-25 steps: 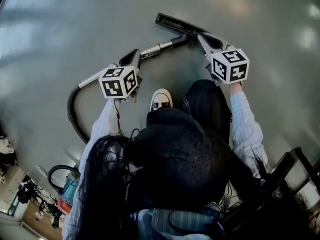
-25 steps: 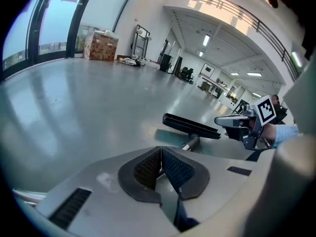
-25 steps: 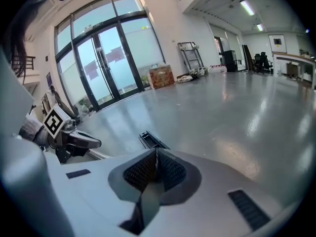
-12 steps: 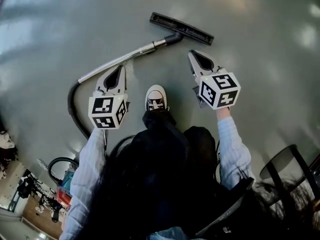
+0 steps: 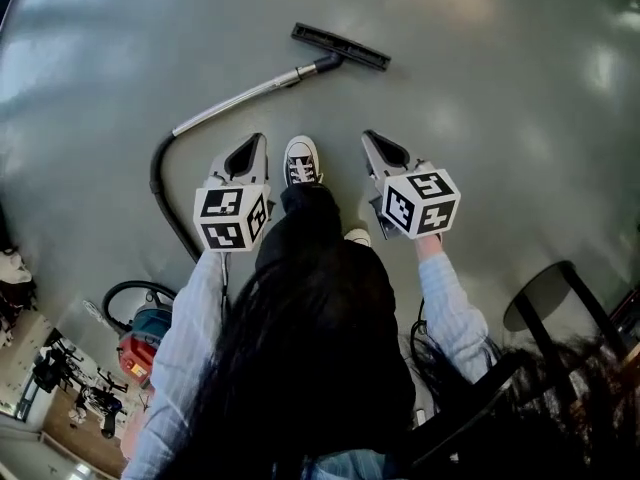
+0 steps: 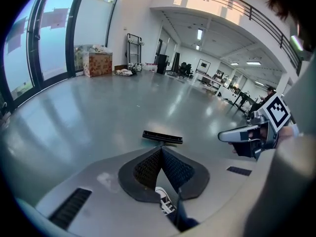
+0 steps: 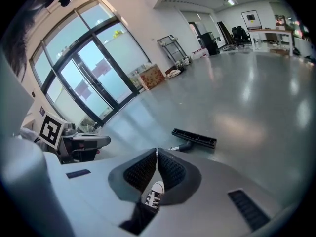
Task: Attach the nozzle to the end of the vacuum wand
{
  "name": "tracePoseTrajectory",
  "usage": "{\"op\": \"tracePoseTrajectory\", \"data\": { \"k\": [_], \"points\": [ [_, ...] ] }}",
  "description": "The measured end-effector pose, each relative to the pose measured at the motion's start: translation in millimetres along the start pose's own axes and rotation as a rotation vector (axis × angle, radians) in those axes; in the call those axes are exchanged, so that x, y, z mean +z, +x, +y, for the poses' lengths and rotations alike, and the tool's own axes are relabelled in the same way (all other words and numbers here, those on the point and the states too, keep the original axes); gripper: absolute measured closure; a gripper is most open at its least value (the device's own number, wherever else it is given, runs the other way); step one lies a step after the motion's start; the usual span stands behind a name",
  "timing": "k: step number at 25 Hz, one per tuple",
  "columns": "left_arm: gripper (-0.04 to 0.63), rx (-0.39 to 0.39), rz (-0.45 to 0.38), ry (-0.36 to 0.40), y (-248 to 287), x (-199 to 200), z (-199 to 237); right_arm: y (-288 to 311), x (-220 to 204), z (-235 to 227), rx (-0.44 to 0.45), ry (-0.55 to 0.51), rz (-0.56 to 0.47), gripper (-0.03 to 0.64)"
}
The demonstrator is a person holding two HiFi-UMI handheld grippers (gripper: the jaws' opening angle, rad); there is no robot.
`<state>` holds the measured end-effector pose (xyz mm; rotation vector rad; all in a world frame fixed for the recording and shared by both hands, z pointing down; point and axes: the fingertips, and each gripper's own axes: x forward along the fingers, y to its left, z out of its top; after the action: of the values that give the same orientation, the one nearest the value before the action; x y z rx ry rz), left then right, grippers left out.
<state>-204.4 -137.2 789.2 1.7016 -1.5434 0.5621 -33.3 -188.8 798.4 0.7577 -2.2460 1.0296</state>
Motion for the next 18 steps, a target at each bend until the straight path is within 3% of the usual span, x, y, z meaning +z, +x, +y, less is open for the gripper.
{"op": "tracePoseTrajectory", "data": {
  "k": [3,8,18],
  "points": [
    [0.591,-0.012,0.007,-0.023,-55.0,21.4,-29.9,-57.0,23.0,34.6,-0.005,0.006,-0.003,0.601],
    [0.591,-0.054,-0.032,-0.152,-133.4,59.2,-77.2,-154.2,58.7,85.2,-0.032,0.018,-0.037,0.601],
    [0.590,-0.077,-0.195,-0.182,-307.0,146.6,-178.5,-326.2,94.9,199.4,-0.034,0.006,-0.086,0.601]
  ]
}}
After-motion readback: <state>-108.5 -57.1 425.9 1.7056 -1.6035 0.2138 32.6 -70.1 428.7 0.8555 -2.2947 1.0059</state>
